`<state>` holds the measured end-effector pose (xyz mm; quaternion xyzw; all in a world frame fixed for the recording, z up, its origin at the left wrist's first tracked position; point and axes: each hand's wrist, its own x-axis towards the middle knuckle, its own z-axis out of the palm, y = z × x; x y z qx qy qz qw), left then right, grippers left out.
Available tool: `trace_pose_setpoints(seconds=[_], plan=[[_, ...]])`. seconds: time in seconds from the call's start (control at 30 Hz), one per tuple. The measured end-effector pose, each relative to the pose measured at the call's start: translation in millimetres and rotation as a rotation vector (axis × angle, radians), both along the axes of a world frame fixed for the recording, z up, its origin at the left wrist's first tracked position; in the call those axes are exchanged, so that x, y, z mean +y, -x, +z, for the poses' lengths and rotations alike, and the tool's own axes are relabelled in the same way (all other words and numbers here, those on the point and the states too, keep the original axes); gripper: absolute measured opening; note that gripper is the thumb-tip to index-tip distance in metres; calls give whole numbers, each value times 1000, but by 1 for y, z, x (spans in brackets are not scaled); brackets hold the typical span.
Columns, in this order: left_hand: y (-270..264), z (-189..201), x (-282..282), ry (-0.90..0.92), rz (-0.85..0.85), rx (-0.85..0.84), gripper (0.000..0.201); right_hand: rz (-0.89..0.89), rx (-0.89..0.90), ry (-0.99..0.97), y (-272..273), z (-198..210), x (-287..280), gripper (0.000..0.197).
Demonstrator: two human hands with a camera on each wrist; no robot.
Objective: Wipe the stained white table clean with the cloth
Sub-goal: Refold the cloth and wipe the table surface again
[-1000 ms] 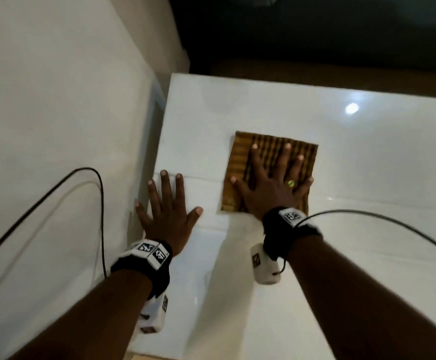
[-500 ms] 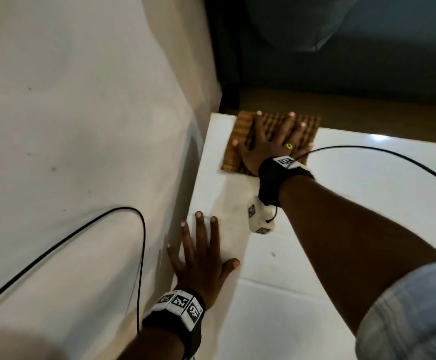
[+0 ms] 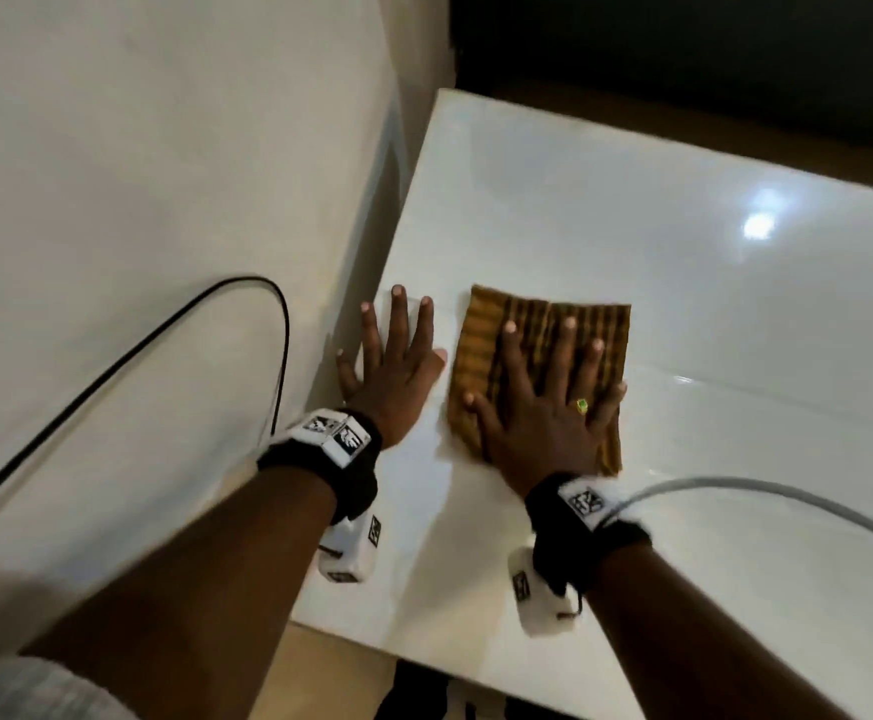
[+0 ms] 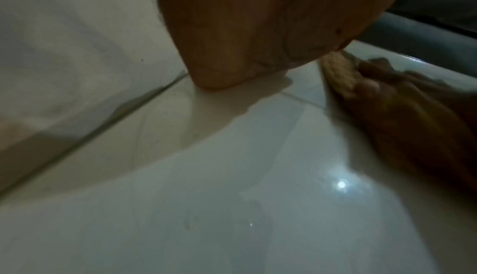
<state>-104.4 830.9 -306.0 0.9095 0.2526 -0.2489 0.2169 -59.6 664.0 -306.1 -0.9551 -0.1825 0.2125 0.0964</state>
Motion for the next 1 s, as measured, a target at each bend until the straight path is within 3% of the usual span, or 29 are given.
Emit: trace_pose_setpoints(seconds=[0.1,0.2,0.3,0.43,0.6,0.73,0.87,0.93,1.0], plan=[[5,11,12,247,120,-125,56,8,26,20,87,0,-29,84],[15,25,20,451,316,-220,69,37,122,60,174,6,-37,87],[31,37,26,459,379,-215,71,76,219,92,242,12,-22,86],[43,43,33,483,481,-181,69,-9,242,93,261,13,3,83],[46,44,38,504,566,-188,71,-62,268,73,257,11,28,88],[42,54,32,553,531,-129,76,-72,259,30,234,9,51,109],[47,56,33,507,474,-50,73,-78,138,-74,157,2,88,91],[46,57,37,442,483,-126,81,-51,161,-96,105,-1,108,97],[42,54,38,433,539,-262,75,-44,147,-100,56,-2,123,87]])
